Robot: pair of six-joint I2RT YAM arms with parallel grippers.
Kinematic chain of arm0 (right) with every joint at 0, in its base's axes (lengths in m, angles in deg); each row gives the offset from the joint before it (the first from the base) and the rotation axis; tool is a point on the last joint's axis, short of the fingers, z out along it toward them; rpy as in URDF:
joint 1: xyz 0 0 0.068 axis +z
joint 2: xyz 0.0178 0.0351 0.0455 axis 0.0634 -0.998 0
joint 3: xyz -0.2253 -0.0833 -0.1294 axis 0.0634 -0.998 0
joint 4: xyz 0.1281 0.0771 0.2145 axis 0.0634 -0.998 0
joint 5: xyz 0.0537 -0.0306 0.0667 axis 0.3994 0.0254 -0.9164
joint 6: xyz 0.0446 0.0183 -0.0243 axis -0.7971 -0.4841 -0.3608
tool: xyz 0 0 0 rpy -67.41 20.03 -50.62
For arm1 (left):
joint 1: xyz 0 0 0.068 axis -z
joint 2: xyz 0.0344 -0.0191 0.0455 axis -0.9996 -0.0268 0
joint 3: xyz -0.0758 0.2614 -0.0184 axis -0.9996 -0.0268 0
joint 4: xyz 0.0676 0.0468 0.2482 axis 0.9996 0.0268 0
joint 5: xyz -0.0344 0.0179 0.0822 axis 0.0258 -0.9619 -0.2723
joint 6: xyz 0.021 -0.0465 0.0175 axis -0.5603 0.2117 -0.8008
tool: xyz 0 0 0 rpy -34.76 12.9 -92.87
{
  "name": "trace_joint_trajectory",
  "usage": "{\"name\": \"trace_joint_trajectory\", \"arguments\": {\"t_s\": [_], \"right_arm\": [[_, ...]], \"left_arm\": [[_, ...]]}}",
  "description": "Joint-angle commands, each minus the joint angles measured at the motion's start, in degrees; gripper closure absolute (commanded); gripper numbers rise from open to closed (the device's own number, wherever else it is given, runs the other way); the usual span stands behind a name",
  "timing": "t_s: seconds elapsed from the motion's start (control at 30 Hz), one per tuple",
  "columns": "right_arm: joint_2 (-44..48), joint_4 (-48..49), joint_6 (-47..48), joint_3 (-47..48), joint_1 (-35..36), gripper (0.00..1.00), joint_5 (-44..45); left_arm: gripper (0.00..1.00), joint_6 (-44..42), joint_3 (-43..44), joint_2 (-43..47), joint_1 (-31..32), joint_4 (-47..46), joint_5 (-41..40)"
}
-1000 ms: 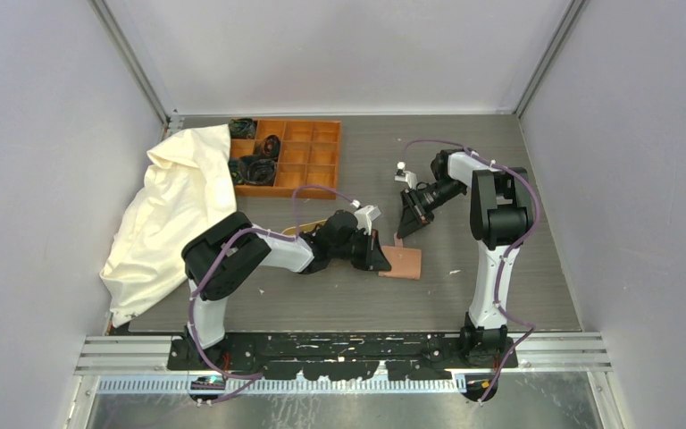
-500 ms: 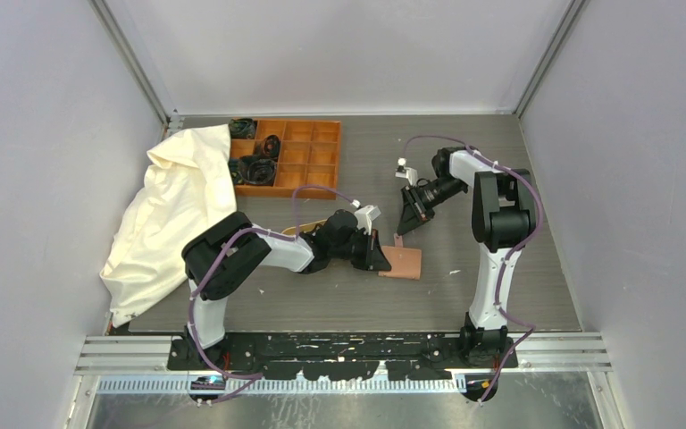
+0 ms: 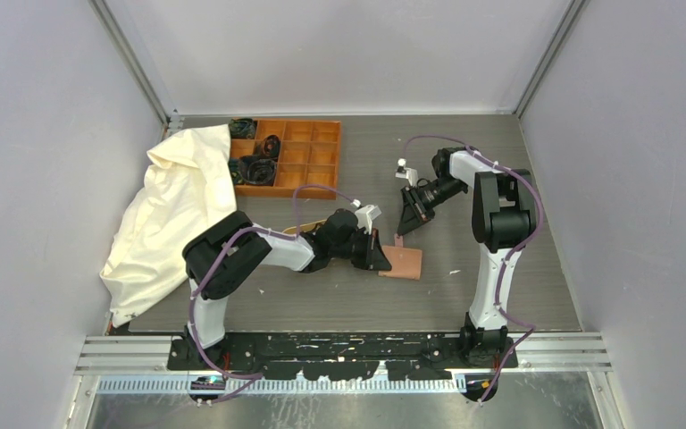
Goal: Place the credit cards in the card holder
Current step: Close the card holder at the center of the board.
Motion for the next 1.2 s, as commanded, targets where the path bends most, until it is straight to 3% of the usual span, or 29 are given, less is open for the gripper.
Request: {"name": "trace_joint_trajectory", "arguments": {"t_s": [0.0, 0.63, 1.17], "right_arm": [[2.26, -0.08, 0.15, -0.17, 0.16, 0.75, 0.72], [2.84, 3.23, -1.76, -1.45, 1.64, 0.84, 2.48], [3.25, 5.09, -3.48, -1.37, 2.32, 0.80, 3.21]], "left_arm": [[1.00, -1.34, 0.64, -2.05, -0.23, 3.08, -2.00], [1.00, -1.18, 1.03, -2.55, -0.22, 3.09, -1.61], [1.00, -1.04, 1.13, -2.69, -0.22, 3.09, -1.18]]}}
